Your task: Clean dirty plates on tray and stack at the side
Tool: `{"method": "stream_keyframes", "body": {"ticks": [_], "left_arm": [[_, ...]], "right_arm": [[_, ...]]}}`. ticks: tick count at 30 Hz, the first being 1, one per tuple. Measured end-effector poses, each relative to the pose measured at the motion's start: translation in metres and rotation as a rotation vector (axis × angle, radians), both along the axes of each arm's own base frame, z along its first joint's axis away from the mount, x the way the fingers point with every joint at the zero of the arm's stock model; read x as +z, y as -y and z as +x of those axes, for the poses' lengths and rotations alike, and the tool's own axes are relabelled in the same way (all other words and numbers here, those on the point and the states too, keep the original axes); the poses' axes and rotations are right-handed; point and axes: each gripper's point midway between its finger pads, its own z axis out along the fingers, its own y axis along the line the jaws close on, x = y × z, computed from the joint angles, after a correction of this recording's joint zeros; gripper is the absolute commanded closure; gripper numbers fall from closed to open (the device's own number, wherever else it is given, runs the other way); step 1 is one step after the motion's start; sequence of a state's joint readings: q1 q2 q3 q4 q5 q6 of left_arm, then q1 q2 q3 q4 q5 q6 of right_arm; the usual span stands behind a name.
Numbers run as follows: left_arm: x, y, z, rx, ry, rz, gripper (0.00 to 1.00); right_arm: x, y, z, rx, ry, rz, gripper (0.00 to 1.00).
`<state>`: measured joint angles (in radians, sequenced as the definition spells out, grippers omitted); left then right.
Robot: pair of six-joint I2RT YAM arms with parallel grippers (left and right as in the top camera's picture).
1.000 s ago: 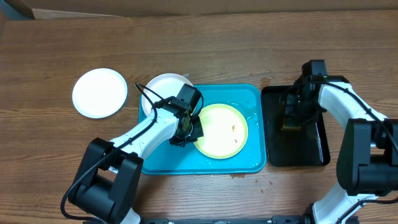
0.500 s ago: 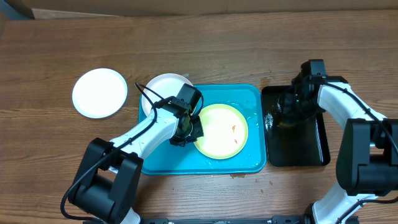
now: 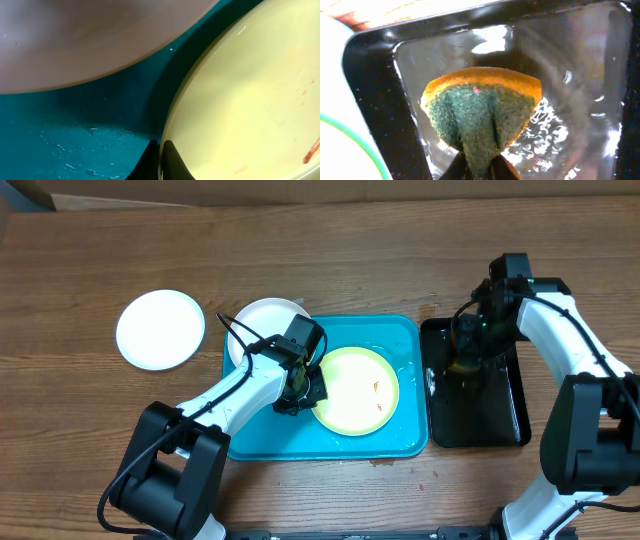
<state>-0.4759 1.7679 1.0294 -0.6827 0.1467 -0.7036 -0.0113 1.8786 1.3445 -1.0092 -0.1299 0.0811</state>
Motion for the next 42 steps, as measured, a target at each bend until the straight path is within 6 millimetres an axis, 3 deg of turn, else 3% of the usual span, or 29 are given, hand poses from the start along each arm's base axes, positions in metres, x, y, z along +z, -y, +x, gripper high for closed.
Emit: {"method": "stream_keyframes", "body": {"ticks": [10, 16, 23, 25, 30, 31, 35, 39, 42], "left_arm": [[0.000, 0.000, 0.000, 0.000, 0.000, 0.000, 0.96], [0.000, 0.000, 0.000, 0.000, 0.001, 0.000, 0.96], [0.000, 0.000, 0.000, 0.000, 0.001, 0.000, 0.96], [0.000, 0.000, 0.000, 0.000, 0.001, -0.001, 0.96], [0.000, 0.000, 0.000, 0.000, 0.001, -0.001, 0.96], [0.000, 0.000, 0.000, 0.000, 0.001, -0.001, 0.96], [0.000, 0.000, 0.000, 0.000, 0.001, -0.001, 0.96], [0.000, 0.000, 0.000, 0.000, 0.001, -0.001, 0.94], [0.000, 0.000, 0.000, -0.005, 0.003, 0.000, 0.80]], "right_arm": [[-0.002, 0.001, -0.004, -0.001, -0.016, -0.007, 0.96], [-0.019, 0.009, -0.011, -0.021, -0.025, -0.054, 0.96], [-0.032, 0.013, -0.018, -0.050, -0.033, -0.076, 0.46], [-0.032, 0.014, -0.015, -0.052, -0.020, -0.079, 0.42], [-0.033, 0.014, -0.009, -0.053, 0.008, -0.081, 0.46], [-0.034, 0.014, -0.010, -0.053, 0.005, -0.081, 0.52], [-0.036, 0.015, -0.012, -0.055, -0.002, -0.082, 0.95], [-0.036, 0.014, -0.013, -0.056, -0.003, -0.081, 0.96], [-0.034, 0.014, -0.022, -0.055, -0.045, -0.082, 0.96]]}}
